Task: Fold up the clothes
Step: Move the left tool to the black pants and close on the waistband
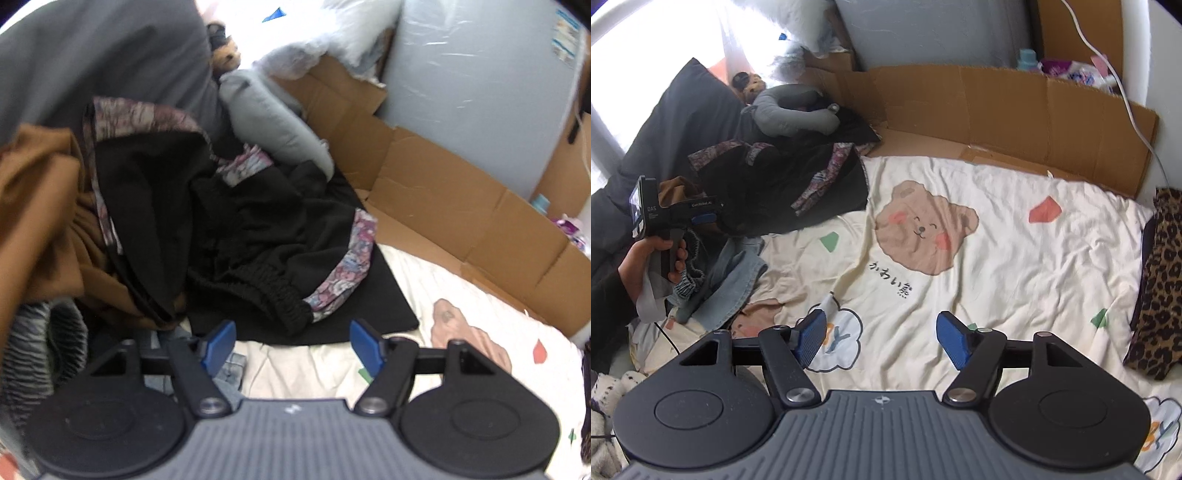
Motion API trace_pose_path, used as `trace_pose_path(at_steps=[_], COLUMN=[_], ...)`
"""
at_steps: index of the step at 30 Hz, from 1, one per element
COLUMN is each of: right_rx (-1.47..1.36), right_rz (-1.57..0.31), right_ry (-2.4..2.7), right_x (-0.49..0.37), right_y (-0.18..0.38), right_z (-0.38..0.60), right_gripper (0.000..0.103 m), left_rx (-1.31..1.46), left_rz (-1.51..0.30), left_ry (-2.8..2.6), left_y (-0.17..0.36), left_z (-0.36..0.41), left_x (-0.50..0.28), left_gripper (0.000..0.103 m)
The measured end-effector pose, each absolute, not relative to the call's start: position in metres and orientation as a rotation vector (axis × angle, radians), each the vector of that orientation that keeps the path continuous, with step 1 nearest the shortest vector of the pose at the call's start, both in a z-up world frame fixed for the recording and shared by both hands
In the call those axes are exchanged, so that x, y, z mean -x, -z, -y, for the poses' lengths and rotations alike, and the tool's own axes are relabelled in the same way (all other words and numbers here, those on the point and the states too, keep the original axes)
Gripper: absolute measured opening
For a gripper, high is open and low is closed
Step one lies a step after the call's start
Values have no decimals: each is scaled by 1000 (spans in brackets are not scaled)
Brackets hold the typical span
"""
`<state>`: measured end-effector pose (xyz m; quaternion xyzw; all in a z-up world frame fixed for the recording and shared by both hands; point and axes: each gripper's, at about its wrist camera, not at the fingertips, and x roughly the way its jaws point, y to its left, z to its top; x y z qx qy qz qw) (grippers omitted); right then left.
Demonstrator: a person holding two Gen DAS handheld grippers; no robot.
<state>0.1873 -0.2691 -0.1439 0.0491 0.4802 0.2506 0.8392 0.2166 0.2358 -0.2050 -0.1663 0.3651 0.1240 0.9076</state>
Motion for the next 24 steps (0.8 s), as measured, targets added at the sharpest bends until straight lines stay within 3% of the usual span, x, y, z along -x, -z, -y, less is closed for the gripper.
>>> trace_pose_path(at_steps=[7,16,20,23,24], right_rx=[-122,-152,-180,-201,-208], right_rz=[-1063,-1095,-1121,-1140,-1146], right_ry=[-496,-465,-425,-395,-385], right_x=[-188,-188,-191,-193,-194], right_y=[164,186,199,208,211], right_z=[282,297,308,316,319], right_gripper=[69,69,57,55,55], left_rx=[567,607,613,671,710], left_rz=[-743,-741,-733,-735,-736], left_ry=[-283,-375,-395,-383,-370], left_y=[241,260,270,282,287], left_z=[-266,-287,-292,-301,-305], left_x=[-243,-270,-283,-294,-298], left_gripper=[71,71,71,70,65])
